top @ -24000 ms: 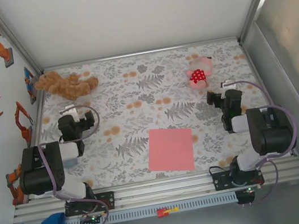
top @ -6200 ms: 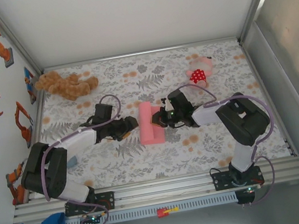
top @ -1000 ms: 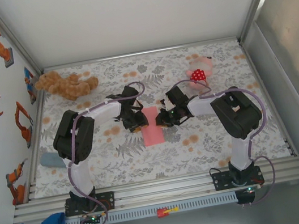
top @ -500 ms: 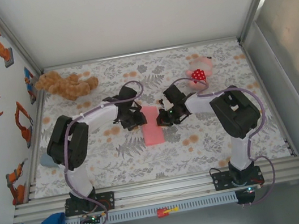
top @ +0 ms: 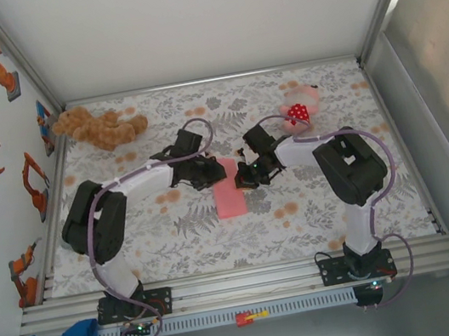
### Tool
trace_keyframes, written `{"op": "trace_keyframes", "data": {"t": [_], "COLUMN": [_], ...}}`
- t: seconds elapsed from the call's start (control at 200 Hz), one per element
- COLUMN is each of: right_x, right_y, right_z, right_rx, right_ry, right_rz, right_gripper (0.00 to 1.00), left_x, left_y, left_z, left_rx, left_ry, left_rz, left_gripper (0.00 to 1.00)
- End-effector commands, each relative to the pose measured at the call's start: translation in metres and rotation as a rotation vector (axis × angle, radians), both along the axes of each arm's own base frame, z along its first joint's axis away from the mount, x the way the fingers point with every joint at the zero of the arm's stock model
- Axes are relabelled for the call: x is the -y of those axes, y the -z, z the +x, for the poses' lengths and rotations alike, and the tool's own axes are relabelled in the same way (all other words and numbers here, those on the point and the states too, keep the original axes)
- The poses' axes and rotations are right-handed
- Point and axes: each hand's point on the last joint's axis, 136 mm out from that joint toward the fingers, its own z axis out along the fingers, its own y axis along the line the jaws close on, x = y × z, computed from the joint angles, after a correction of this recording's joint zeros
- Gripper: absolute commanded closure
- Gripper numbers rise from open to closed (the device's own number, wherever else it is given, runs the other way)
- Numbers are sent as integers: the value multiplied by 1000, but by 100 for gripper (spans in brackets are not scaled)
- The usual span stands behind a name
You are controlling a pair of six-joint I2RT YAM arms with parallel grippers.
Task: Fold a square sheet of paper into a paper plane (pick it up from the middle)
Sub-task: First fold the square sheet of paper in half at the center of the table.
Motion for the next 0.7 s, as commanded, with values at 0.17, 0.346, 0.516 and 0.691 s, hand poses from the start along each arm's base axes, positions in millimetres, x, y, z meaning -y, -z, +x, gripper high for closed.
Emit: {"op": "trace_keyframes", "data": {"t": [0.17,0.346,0.516,0.691], "right_x": [66,71,83,98], "right_y": [81,87,93,102], "right_z": [-45,-50,-58,-73], "right_rx": [-187,-214,-250,-304], "right_ry": [53,65,75,83], "right_rz": [-360,-391,-453,-528], "right_gripper": [100,100,100,100], "left_x": [11,-9,-37,-69], "left_y": [31,54,71,70], "left_z": [-9,-15,-22,-22], "left_rx": [-118,-141,-154,-153], "left_ry": [22,32,40,33], "left_rz": [-33,58,104,105], "left_gripper": [90,91,92,91]}}
